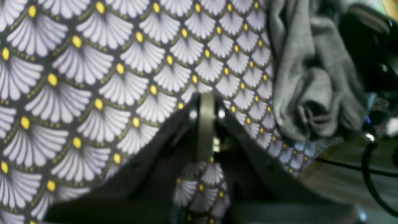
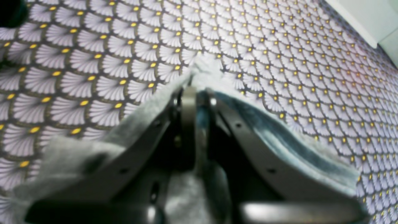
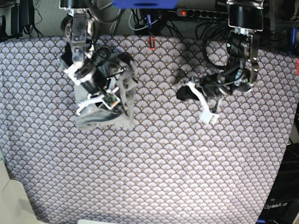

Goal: Fold the T-shirt properly

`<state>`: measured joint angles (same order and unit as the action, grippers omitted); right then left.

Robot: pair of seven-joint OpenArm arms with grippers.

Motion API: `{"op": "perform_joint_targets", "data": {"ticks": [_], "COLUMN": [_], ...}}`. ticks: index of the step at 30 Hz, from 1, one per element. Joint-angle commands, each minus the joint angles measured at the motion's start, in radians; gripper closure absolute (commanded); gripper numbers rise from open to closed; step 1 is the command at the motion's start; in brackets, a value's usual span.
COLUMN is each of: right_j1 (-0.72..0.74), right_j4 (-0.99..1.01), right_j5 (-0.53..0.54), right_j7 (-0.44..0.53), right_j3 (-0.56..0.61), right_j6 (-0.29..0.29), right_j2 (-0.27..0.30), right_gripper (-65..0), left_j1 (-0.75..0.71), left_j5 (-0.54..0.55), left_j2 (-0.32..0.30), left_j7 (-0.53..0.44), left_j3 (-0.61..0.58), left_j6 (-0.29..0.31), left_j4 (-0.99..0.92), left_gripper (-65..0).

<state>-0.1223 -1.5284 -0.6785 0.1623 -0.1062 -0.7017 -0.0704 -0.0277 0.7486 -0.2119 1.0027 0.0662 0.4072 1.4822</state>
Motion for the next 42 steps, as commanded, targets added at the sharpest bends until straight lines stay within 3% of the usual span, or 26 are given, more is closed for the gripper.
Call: {"op": "perform_joint_targets", "data": {"ticks": [1,7,13,23,30,33,37,42], "right_j1": [0.026,0.137,0.229,0.146,0.019,-0.05,-0.161,-0.323], "right_j4": [0.012,0.102,0.052,-0.22,-0.317,-0.324,-0.327,-0.311], "right_j5": [-0.002,-0.019,-0.059,-0.054,0.052,0.093,0.245,0.395], "right_j7": [0.021,0.021,0.012,-0.056,-0.059,-0.056,-0.054,-0.053], "right_j3": [0.001,0.001,-0.005,-0.049,-0.316,-0.485,-0.66,-0.821], "right_j6": [0.004,0.004,0.004,0.004,0.004,0.004,0.004,0.004], "right_j2": [-0.006,-0.002,0.01,0.021,0.021,0.021,0.036,0.045], "right_gripper": [-2.7,-2.7,-2.7,-2.6,-2.5,-2.5,-2.5,-2.5], "left_j1": [0.002,-0.057,-0.099,-0.125,-0.168,-0.209,-0.278,-0.4], "left_j5": [0.018,0.018,0.018,0.024,0.027,0.027,0.018,0.024], "left_j2": [-0.013,-0.017,-0.019,-0.021,-0.1,-0.136,-0.159,-0.185], "left_j7": [-0.012,-0.011,-0.011,-0.011,-0.005,0.072,0.117,0.117], "left_j3": [0.005,0.048,0.09,0.097,0.231,0.321,0.399,0.401], "left_j6": [0.006,0.006,0.006,0.006,0.012,0.017,0.019,0.019], "left_j4": [0.033,0.096,0.151,0.153,0.248,0.305,0.392,0.49], "left_gripper": [0.0,0.0,0.0,0.0,0.0,0.0,0.0,0.0]}}
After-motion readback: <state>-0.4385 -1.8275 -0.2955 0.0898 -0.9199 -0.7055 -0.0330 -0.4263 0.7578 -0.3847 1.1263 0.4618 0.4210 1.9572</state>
